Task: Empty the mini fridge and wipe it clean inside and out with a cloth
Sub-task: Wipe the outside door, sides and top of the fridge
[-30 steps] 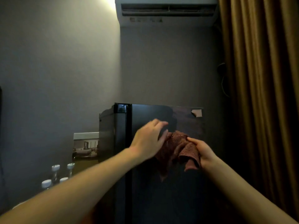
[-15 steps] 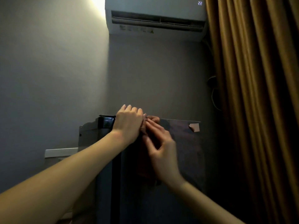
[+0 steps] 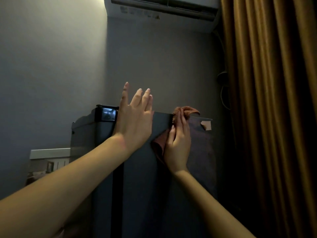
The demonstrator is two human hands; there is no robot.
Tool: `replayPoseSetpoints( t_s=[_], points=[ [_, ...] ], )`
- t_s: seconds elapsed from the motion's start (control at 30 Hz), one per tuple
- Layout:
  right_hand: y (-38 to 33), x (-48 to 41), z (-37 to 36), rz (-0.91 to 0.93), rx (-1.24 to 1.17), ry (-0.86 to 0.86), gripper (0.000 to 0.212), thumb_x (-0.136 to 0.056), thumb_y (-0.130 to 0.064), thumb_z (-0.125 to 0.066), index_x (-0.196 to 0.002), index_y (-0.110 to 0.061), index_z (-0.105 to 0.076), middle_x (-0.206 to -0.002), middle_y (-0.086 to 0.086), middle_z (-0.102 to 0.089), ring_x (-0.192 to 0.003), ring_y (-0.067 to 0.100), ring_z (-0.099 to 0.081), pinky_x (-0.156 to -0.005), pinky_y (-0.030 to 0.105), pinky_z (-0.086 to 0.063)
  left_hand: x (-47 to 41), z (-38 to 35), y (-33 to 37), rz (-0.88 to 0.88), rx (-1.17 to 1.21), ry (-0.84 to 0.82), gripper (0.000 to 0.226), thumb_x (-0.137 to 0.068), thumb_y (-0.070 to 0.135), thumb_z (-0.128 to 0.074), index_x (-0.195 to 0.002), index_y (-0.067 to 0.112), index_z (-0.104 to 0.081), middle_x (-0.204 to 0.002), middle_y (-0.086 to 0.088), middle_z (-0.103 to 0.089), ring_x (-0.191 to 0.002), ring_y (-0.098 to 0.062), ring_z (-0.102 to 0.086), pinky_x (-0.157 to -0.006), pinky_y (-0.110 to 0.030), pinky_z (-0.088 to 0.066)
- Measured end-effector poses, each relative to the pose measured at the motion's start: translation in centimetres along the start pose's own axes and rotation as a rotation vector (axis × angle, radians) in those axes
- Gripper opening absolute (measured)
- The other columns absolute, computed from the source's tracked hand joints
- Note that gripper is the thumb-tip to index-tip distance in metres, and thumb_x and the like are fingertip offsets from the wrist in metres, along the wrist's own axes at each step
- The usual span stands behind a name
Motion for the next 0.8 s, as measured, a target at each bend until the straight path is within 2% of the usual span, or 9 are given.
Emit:
replayPoseSetpoints(
  t_s=[0.1,0.2,0.37,0.57,0.7,0.8],
  points=[
    [-0.1,3.3,0.3,0.002,0.004,-0.024,0.052,-0.099,-0.023,-0.027,-0.151,-0.018,-0.024,-0.158,-0.006,-0.023,-0.147,0.005,-0.015,-0.121,0.035,-0.019,0.2,0.3,0.2,0.015,-0.013,-0.018,0.057,-0.101,0.029,-0.009,-0.153,0.004,-0.008,-0.162,-0.010,-0.005,-0.149,-0.026,-0.007,-0.115,-0.057,0.007],
    [-1.9,6.2,0.4,0.070,0.010,-0.115,0.055,-0.098,-0.022,-0.027,-0.152,-0.015,-0.023,-0.159,-0.007,-0.017,-0.147,0.005,-0.011,-0.121,0.029,-0.011,0.3,0.4,0.3,0.013,0.037,-0.019,0.057,-0.101,0.028,-0.009,-0.152,0.003,-0.005,-0.162,-0.010,-0.001,-0.149,-0.026,-0.004,-0.117,-0.054,0.003],
    [-3.5,2.5,-0.5,0.192,0.025,-0.152,0.054,-0.099,-0.026,-0.025,-0.152,-0.014,-0.026,-0.158,-0.006,-0.019,-0.147,0.002,-0.011,-0.120,0.024,-0.010,0.3,0.5,0.6,0.036,0.115,-0.022,0.058,-0.099,0.026,-0.006,-0.153,0.006,-0.003,-0.162,-0.009,0.001,-0.149,-0.025,-0.002,-0.119,-0.049,-0.002],
    [1.8,-1.0,-0.4,0.021,-0.057,-0.010,0.057,-0.096,-0.029,-0.025,-0.149,-0.009,-0.032,-0.156,0.002,-0.029,-0.145,0.008,-0.020,-0.120,0.030,-0.016,0.7,0.1,0.6,0.020,0.065,0.019,0.063,-0.093,0.026,-0.001,-0.153,0.011,-0.017,-0.160,-0.006,-0.018,-0.146,-0.024,-0.021,-0.117,-0.048,-0.016],
    [3.3,2.5,0.6,-0.073,-0.022,0.011,0.056,-0.098,-0.027,-0.026,-0.151,-0.010,-0.027,-0.159,0.001,-0.024,-0.147,0.008,-0.016,-0.121,0.037,-0.016,1.2,-0.2,0.9,-0.020,0.080,0.003,0.057,-0.099,0.028,-0.010,-0.154,0.013,-0.008,-0.161,-0.008,-0.011,-0.147,-0.025,-0.017,-0.117,-0.049,-0.013],
    [1.7,5.2,1.0,-0.022,0.017,-0.062,0.056,-0.098,-0.027,-0.026,-0.152,-0.011,-0.025,-0.160,-0.002,-0.020,-0.147,0.006,-0.013,-0.121,0.033,-0.014,1.5,0.0,1.1,-0.033,0.087,-0.005,0.058,-0.099,0.028,-0.011,-0.154,0.012,-0.005,-0.162,-0.009,-0.009,-0.147,-0.027,-0.015,-0.117,-0.048,-0.012]
  ],
)
Point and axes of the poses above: each hand's wrist, its own x-axis away from the middle knuckle, its own z-axis out of the back of the hand, y = z × x, the point moved 1 cm from there along -x, towards the middle knuckle
